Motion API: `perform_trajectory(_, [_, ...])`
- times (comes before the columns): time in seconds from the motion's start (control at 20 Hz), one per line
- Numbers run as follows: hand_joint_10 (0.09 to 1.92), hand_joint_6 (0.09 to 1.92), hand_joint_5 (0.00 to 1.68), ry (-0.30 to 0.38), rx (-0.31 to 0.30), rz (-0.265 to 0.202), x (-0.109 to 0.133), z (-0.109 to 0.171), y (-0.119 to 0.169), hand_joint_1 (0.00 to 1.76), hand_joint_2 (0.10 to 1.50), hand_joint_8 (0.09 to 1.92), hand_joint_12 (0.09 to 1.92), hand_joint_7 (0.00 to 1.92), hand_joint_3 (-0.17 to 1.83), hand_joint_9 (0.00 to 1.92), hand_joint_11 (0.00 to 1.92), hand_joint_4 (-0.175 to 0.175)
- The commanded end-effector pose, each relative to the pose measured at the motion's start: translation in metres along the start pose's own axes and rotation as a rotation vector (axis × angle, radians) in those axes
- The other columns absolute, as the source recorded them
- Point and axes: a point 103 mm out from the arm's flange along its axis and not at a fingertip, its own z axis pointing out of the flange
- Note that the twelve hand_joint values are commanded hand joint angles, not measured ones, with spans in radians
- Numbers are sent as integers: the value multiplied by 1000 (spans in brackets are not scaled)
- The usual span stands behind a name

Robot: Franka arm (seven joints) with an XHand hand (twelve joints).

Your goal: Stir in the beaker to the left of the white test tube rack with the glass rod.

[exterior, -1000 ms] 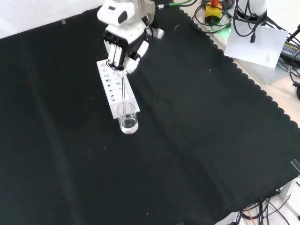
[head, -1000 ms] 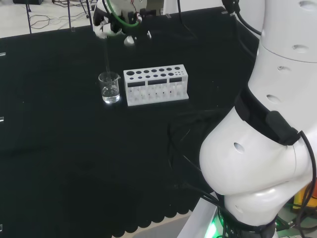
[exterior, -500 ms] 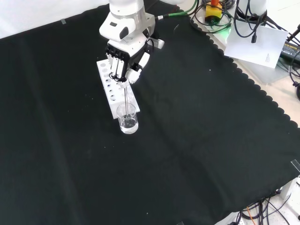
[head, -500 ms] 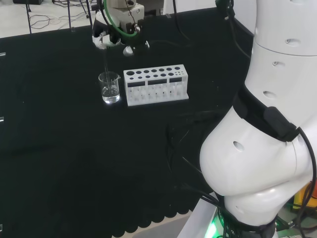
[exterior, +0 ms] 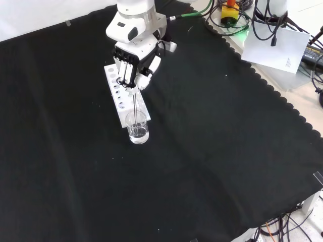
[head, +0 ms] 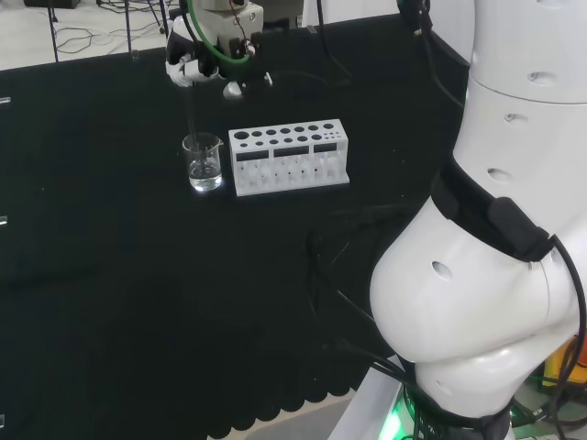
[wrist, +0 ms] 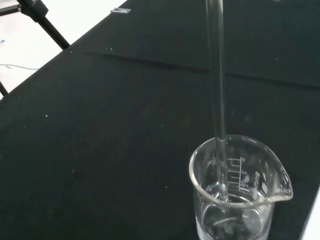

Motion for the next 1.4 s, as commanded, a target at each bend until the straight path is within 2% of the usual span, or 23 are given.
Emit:
perform_trajectory(0.05, [1161,558,1084,2,-4,-6,-8,0,3,1288,1179,1294,917,1014,-174,1521,1606,-175])
perform_trajectory(0.25, [1161,559,1084,-5,-11,17,-20,-1,-7,1288,1179,1295,917,1013,-173,1521,1606,-175])
perform_trajectory(0.4, [1161,559,1083,-19,-11,24,-20,-1,-16,1288,1179,1296,917,1013,-173,1520,1606,-175])
perform_trajectory(0.5, [1161,560,1083,-19,-16,35,-17,-4,-22,1288,1179,1296,918,1013,-173,1520,1606,-175])
perform_trajectory(0.7, [1161,560,1083,-28,-11,9,1,-1,-26,1288,1179,1296,918,1013,-172,1520,1606,-175])
perform_trajectory(1.0, [1161,560,1083,-18,0,-6,11,8,-19,1288,1178,1297,918,1012,-171,1520,1604,-175])
perform_trajectory(1.4, [1162,561,1083,-11,7,-21,-3,15,8,1288,1178,1295,919,1013,-171,1519,1602,-175])
